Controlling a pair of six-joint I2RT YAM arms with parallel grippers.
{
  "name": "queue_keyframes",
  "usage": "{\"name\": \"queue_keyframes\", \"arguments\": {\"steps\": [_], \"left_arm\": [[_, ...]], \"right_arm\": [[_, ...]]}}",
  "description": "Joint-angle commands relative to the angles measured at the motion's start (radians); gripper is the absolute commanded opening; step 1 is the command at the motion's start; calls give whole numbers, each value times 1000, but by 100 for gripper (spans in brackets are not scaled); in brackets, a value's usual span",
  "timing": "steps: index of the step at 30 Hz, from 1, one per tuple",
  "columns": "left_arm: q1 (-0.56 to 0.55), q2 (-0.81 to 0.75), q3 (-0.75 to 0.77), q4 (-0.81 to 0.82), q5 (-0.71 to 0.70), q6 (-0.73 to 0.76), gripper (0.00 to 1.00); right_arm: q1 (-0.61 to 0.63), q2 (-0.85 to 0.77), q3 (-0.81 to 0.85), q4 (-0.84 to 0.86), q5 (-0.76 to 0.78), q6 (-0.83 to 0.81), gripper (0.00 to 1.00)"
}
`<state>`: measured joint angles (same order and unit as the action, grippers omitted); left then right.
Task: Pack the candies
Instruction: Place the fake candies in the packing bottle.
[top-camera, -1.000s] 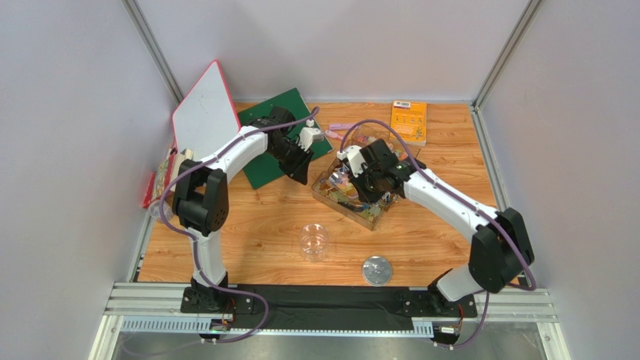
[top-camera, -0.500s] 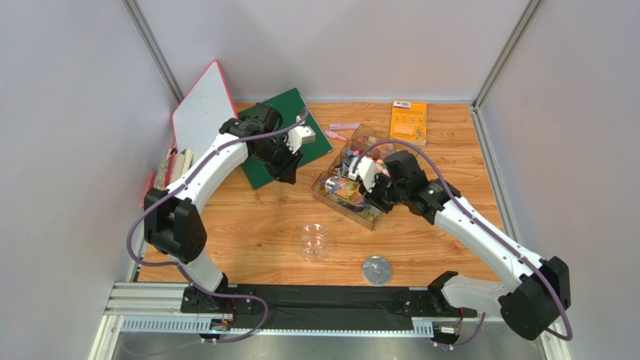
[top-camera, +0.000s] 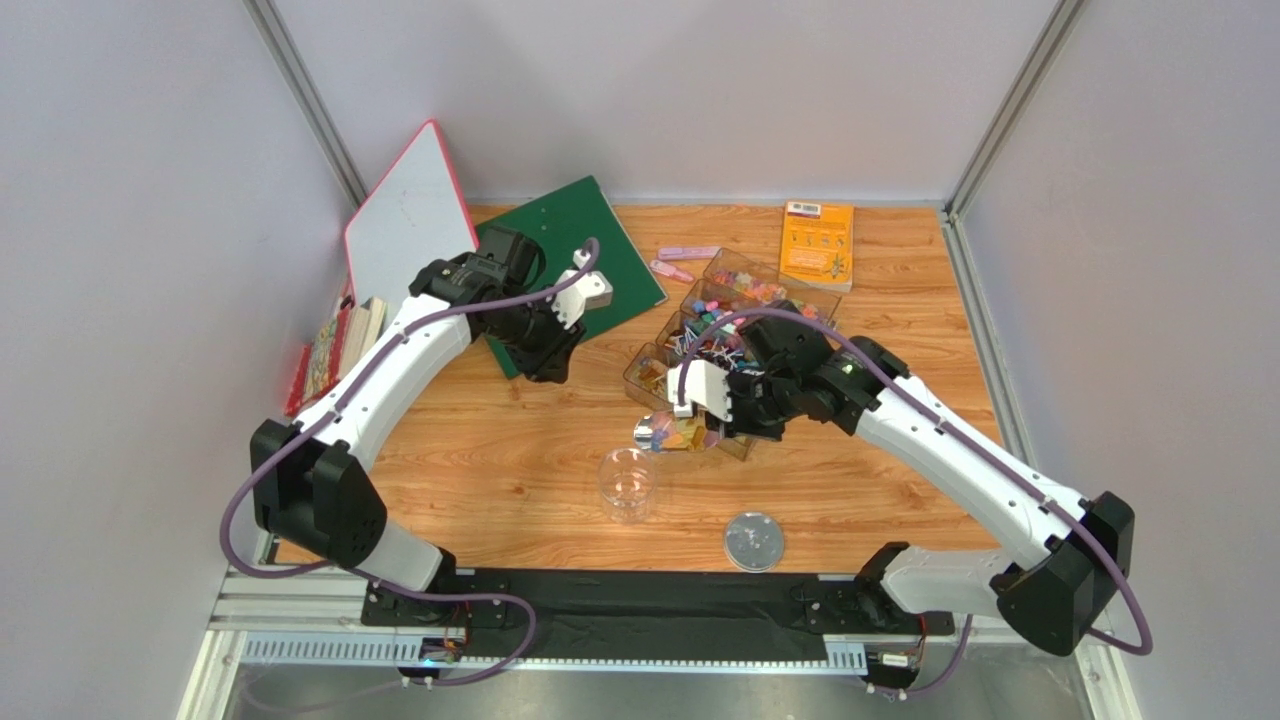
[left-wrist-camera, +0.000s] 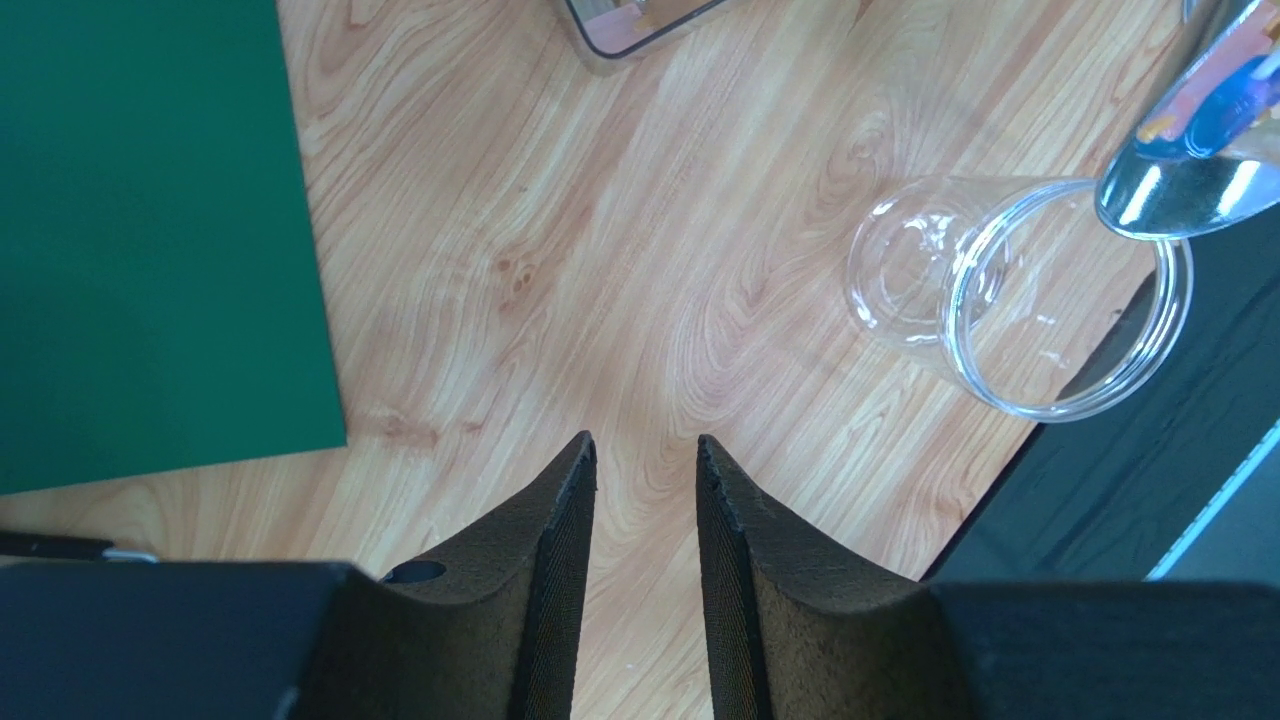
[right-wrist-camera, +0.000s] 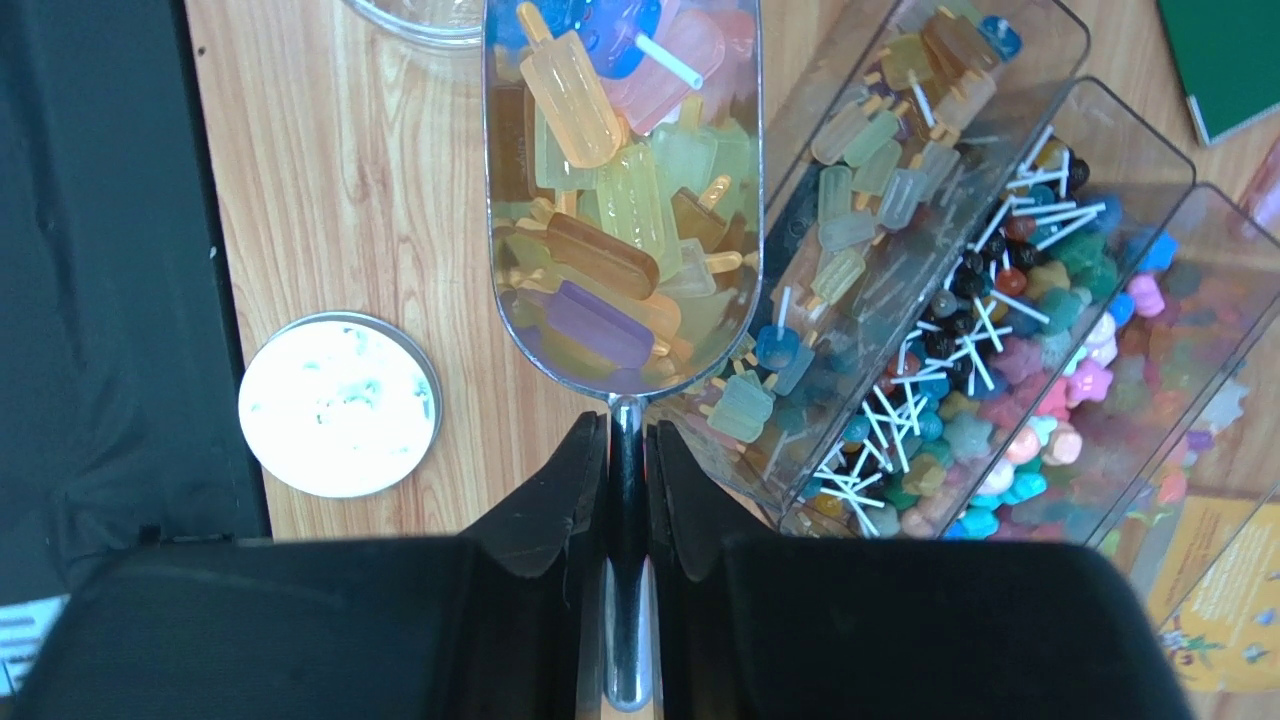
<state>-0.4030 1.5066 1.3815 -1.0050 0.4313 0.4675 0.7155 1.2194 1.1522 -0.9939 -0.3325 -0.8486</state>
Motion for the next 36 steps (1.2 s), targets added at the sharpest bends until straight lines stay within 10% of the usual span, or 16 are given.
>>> {"name": "queue_keyframes", "arguments": {"steps": [1,36], "left_arm": [[9,-62,-32,26,-28,28,38],[35,-149,-121,92,6,-4,38]], "right_arm": [[53,32,96,-86,42,-101,0],[366,273,394,-382,498,-155,0]]}}
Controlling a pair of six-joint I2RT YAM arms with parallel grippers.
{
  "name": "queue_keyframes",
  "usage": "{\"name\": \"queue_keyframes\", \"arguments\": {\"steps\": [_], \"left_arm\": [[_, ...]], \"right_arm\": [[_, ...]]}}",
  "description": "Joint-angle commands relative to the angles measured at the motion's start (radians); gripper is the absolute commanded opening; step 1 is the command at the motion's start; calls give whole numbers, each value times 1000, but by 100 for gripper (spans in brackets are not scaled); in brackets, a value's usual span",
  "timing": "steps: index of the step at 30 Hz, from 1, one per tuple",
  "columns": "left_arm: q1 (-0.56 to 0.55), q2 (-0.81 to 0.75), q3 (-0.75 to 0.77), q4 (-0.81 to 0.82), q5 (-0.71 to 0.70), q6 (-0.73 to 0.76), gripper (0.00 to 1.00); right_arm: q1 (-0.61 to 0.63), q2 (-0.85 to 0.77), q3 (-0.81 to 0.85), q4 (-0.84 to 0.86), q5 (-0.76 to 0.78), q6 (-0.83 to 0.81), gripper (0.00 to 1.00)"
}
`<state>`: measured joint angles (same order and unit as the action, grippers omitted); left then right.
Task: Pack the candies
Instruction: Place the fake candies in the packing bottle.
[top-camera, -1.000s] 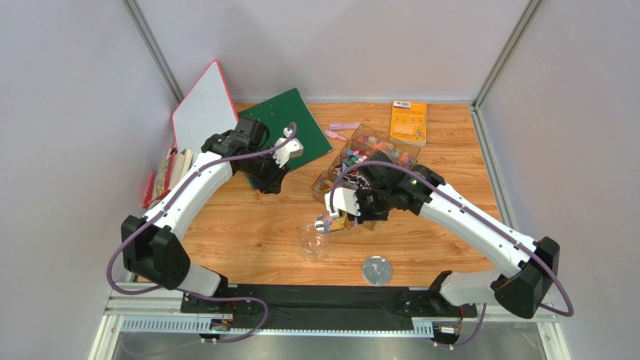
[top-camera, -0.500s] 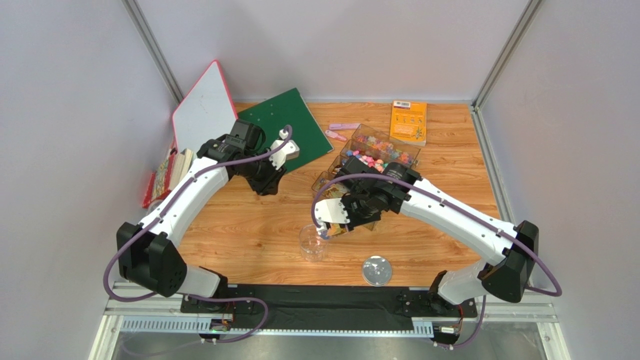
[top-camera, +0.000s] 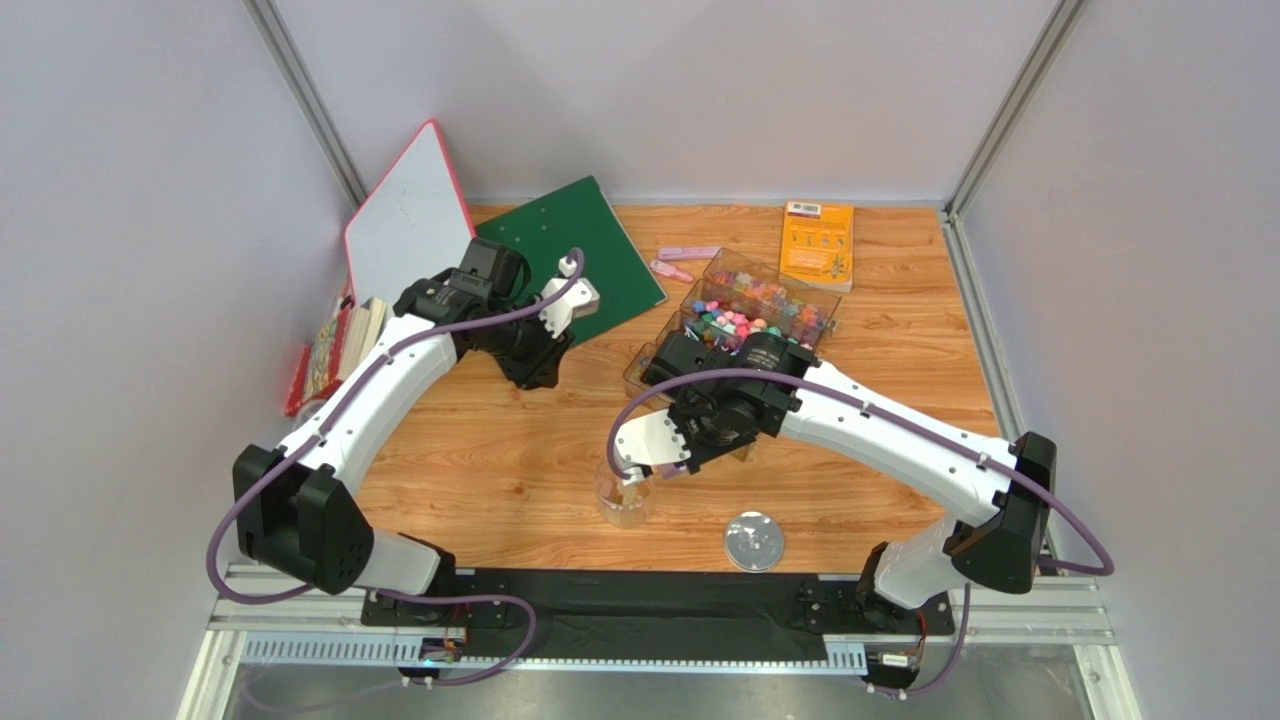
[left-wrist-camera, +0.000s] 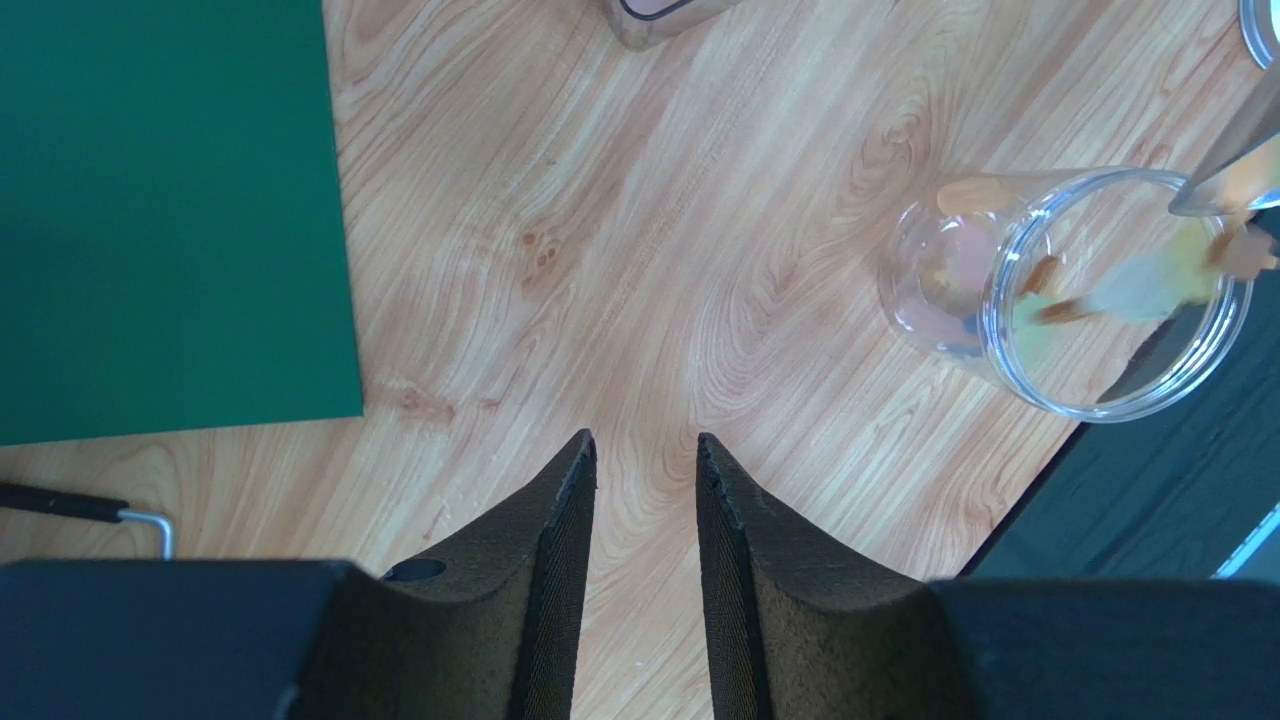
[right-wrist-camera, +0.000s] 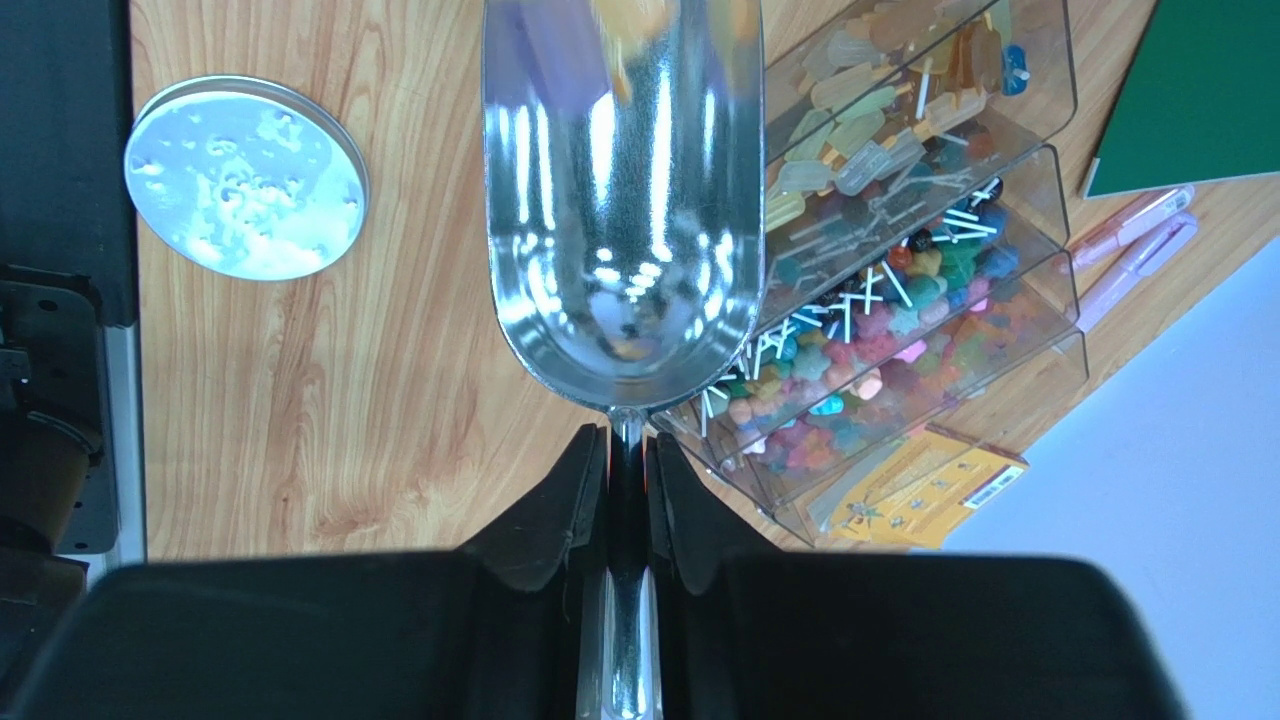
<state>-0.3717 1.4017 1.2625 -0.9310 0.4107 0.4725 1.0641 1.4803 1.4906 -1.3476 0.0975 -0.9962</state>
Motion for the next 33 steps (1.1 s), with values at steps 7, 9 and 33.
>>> {"name": "queue_keyframes", "arguments": {"steps": [7,9,33], "left_arm": [[4,-50,38,0,77,-44,42],[4,-46,70,-29,120,-72,44],[13,184,308,141,671,-442,52]], "right_arm": [[30,6,88,-38,129,25,0],[13,-12,91,6,125,53,0],[-276,-258,-30,344,-191,384,0]]}}
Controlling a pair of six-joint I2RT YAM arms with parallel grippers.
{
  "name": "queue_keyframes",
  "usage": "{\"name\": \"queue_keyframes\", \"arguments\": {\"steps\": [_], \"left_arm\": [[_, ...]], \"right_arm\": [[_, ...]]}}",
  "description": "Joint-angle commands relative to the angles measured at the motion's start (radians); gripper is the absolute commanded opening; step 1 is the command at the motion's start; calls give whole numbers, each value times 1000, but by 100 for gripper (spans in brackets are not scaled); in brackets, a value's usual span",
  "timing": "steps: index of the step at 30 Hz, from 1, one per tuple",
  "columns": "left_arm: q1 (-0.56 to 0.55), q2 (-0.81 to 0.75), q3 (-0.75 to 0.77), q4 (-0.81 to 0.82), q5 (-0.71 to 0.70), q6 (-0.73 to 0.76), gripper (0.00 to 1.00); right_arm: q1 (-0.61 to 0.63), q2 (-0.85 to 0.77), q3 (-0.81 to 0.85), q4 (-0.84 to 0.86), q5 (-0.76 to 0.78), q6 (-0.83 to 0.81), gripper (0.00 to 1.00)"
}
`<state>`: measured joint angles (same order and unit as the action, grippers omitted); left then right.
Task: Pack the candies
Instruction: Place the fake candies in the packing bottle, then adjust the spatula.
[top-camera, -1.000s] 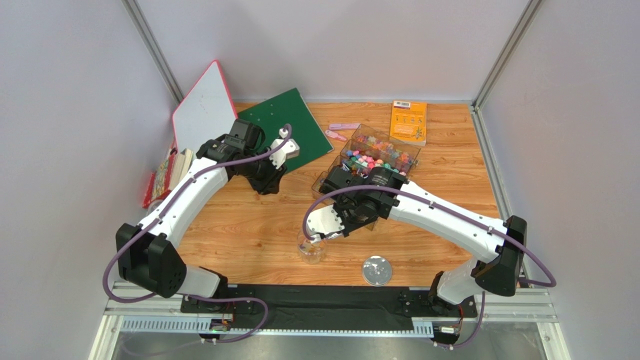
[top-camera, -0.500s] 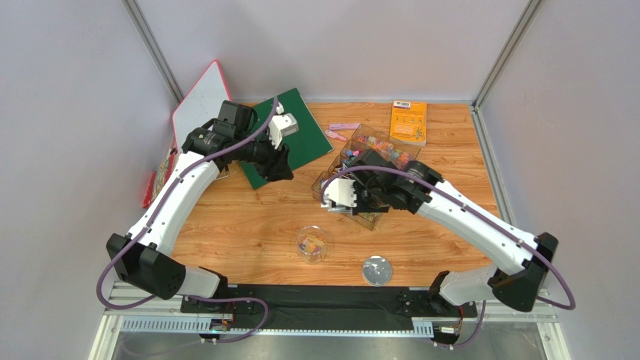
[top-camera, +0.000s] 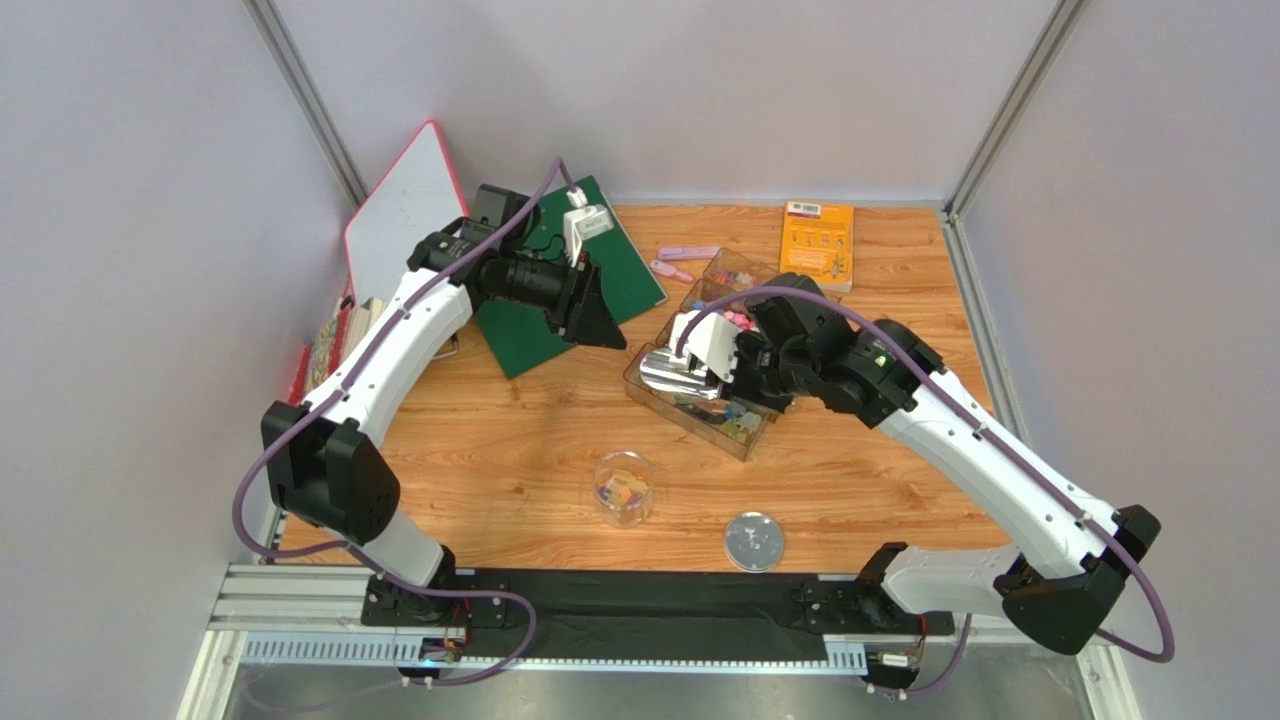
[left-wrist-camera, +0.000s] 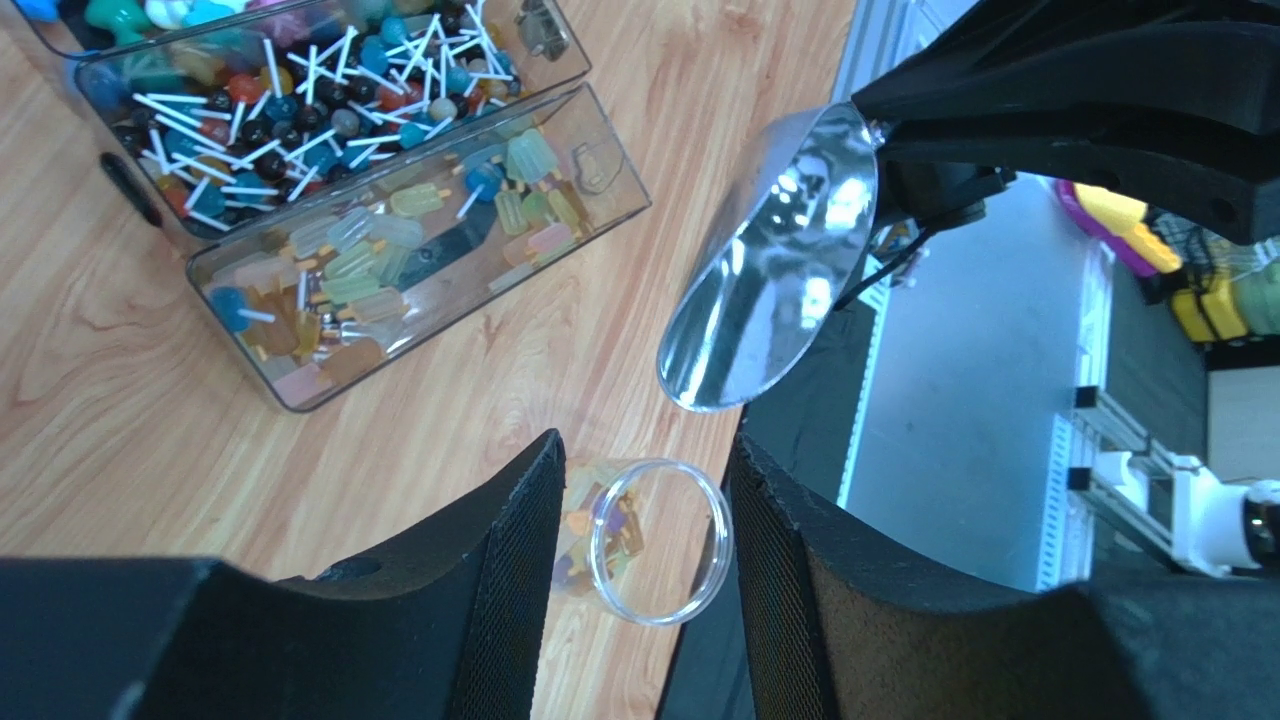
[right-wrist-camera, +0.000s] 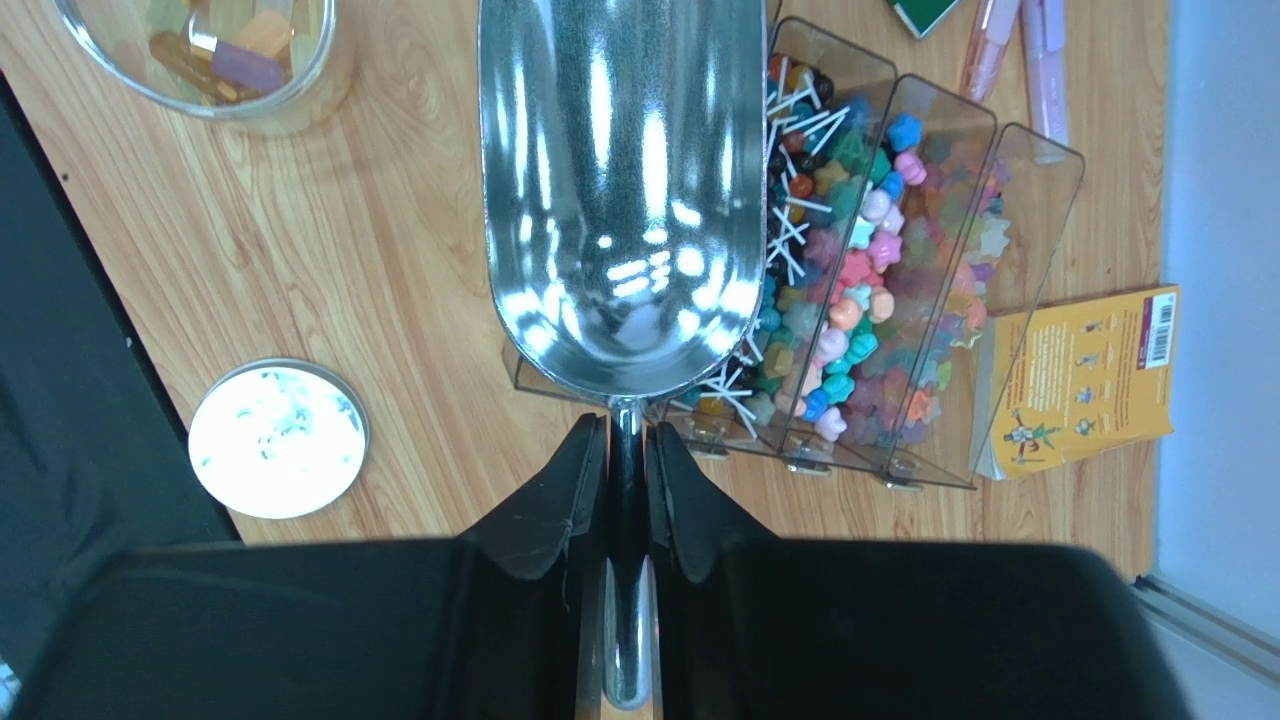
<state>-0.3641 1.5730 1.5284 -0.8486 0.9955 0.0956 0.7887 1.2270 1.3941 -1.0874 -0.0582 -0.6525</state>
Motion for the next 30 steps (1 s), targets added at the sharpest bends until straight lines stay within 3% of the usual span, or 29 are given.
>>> {"name": "queue_keyframes", "arguments": {"steps": [1,13,19,30], "left_arm": [[5,22,44,62,84,-69,52],[5,116,73,138,157,-171,47],[5,173,90,195,222,-227,31],[5,295,170,264,275,-315,32]], "right_arm": [[1,-3,71,92,-37,43,0],[0,57,121,141,-38,59,0],[-14,94,172,172,-34,86,0],[-94,127,227,198,-78,159,0]]}}
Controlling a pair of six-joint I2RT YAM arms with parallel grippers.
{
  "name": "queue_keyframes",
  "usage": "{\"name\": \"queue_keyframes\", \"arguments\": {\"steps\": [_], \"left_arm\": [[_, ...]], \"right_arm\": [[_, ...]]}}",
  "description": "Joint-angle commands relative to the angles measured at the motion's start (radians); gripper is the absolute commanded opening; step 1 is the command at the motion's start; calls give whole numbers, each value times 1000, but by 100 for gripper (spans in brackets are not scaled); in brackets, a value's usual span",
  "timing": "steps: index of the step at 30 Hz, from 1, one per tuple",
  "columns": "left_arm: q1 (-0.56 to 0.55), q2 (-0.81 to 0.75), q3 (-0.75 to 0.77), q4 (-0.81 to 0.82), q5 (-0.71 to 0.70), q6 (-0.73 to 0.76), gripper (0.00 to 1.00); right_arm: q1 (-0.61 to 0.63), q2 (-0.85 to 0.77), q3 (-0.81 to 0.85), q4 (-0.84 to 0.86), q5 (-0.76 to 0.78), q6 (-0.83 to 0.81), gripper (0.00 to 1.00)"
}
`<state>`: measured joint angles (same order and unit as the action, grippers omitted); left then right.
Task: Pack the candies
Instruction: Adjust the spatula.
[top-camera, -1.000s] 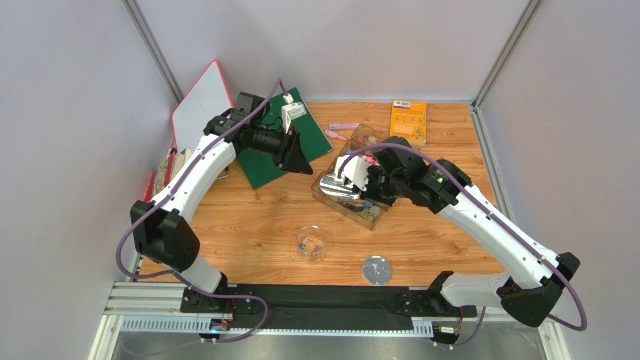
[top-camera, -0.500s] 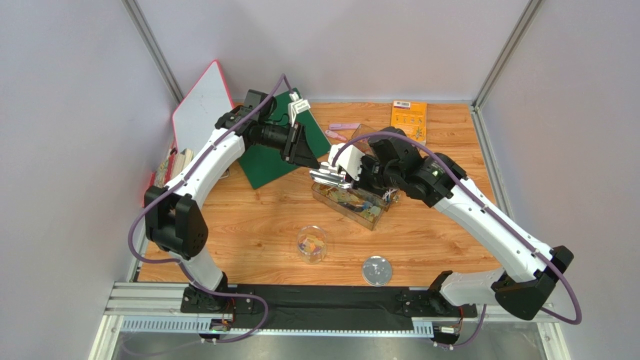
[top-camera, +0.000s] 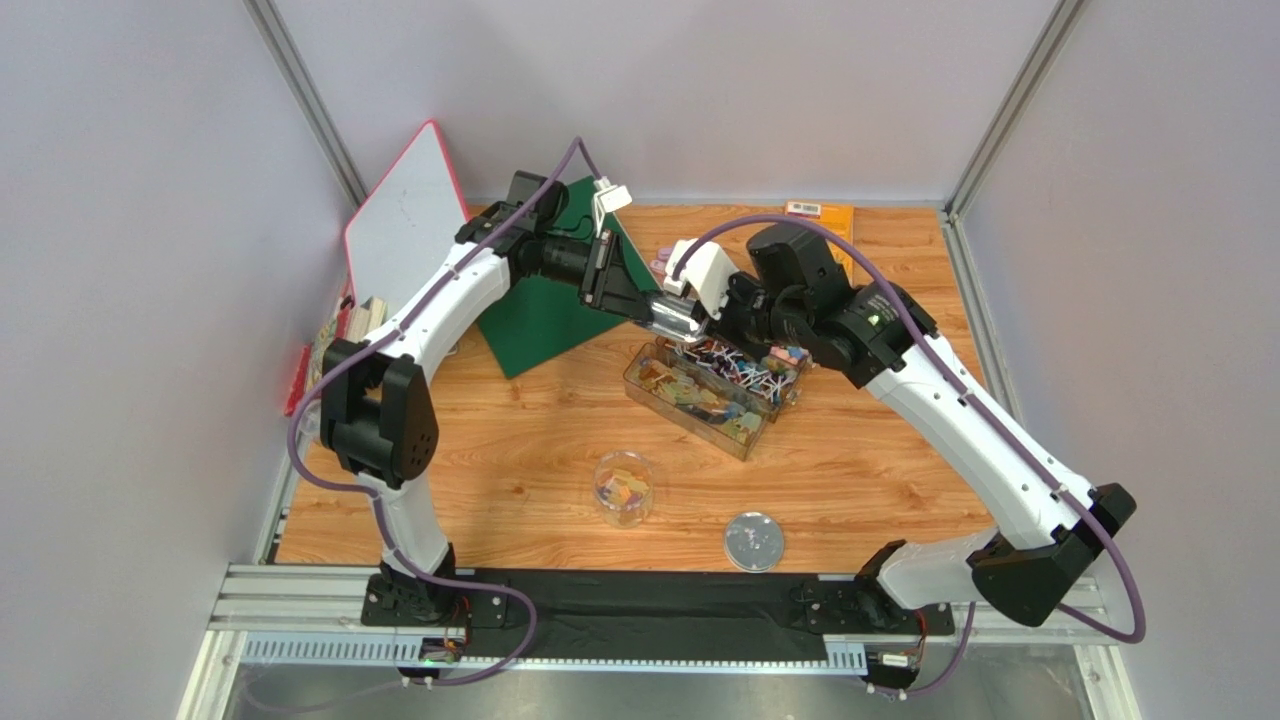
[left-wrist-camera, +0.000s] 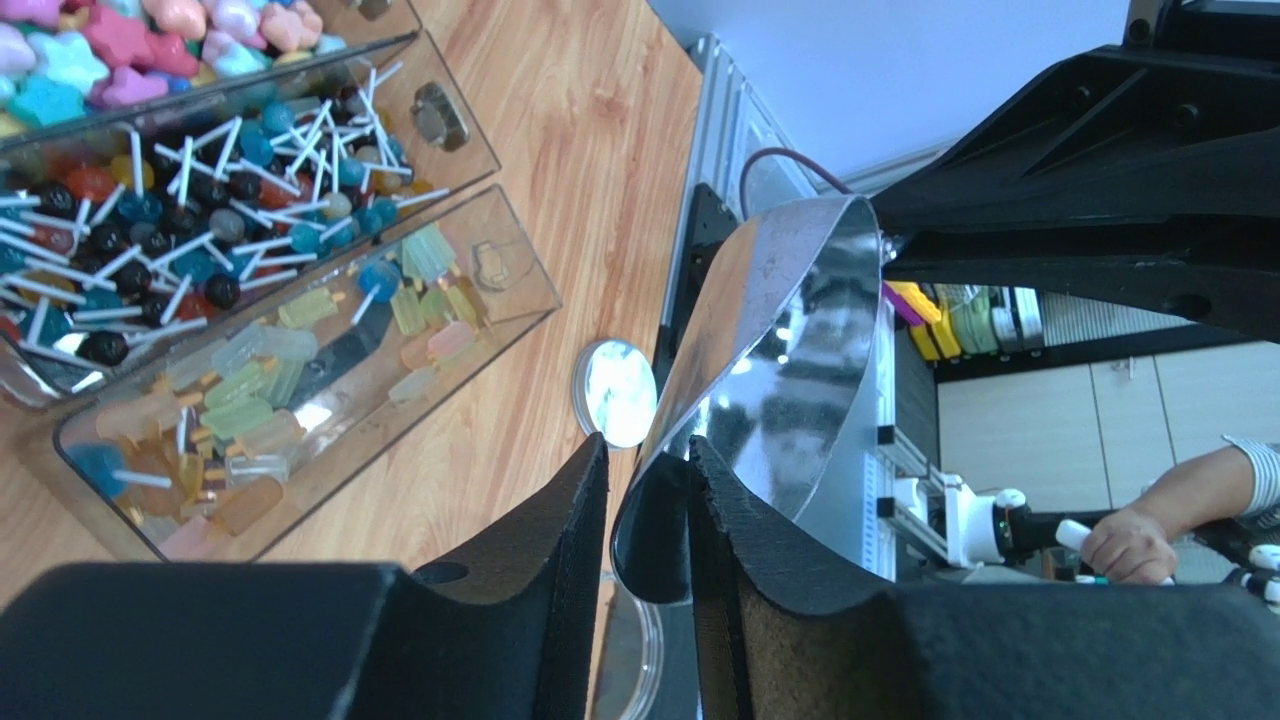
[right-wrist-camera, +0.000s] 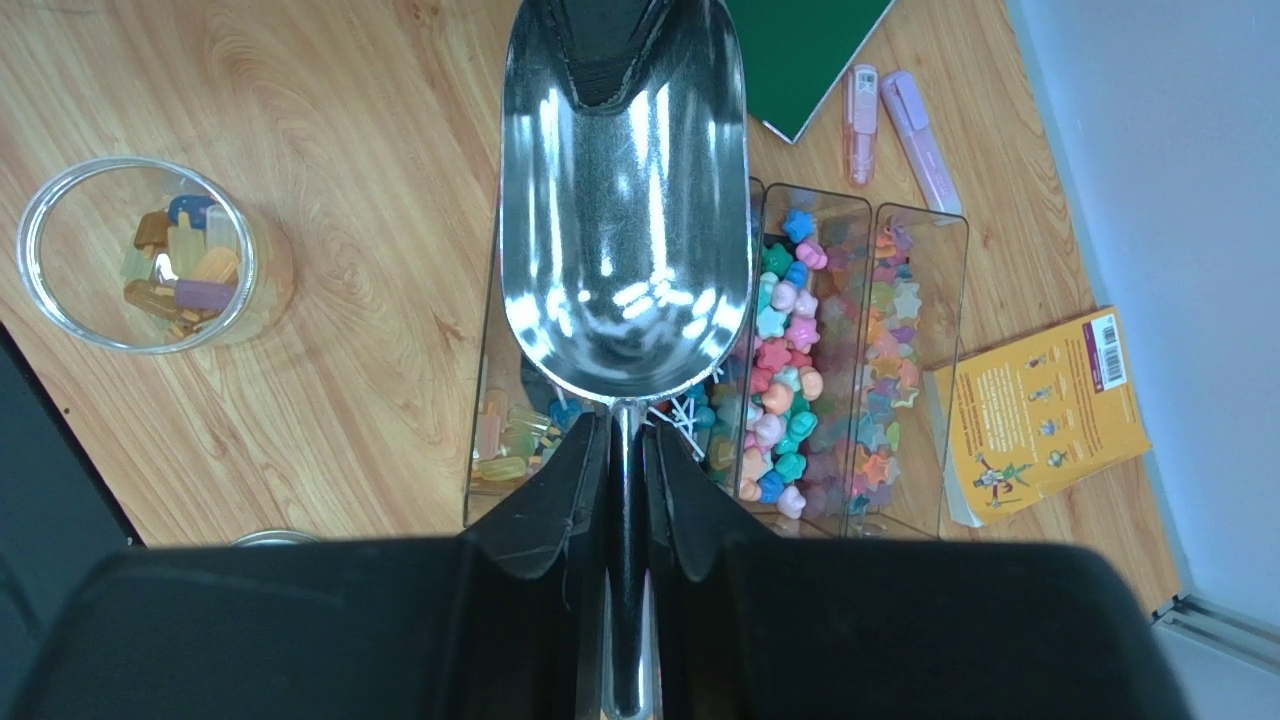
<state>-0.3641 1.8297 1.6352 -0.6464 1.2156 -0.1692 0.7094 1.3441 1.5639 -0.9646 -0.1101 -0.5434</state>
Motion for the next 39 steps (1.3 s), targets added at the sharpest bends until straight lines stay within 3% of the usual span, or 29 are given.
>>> {"name": "queue_keyframes", "arguments": {"steps": [1,5,6,8,16,17,19,21,24,28,39], "left_arm": [[5,48,71,85,70,-78,29],[5,89,109,131,90,-124,23],[5,111,118,163,116,-150,11],[5,128,117,201,130,-185,0],[5,186,92,471,261,-418,0],[4,190,81,573,283,-491,0],[5,203,51,669,315,-561,0],[5,210,43,715,334,-595,0],[5,223,37,715,349,-595,0],[5,230,26,715,358,-593,0],[5,224,34,738,392,-636,0]], "right_arm": [[-21,12,62,75,-28,51,0],[-34,30,90,82,-40,63,0],[-45,39,106,86,-51,69,0],[-56,50,126,86,-65,82,0],[-70,66,131,76,-77,77,0],[-74,63,128,76,-79,82,1],[-77,44,108,75,-86,88,23],[-87,24,90,81,-103,100,38],[-108,-40,16,148,-128,120,48],[-114,-118,-76,199,-126,140,53],[-211,-96,-120,204,-209,163,51]]}}
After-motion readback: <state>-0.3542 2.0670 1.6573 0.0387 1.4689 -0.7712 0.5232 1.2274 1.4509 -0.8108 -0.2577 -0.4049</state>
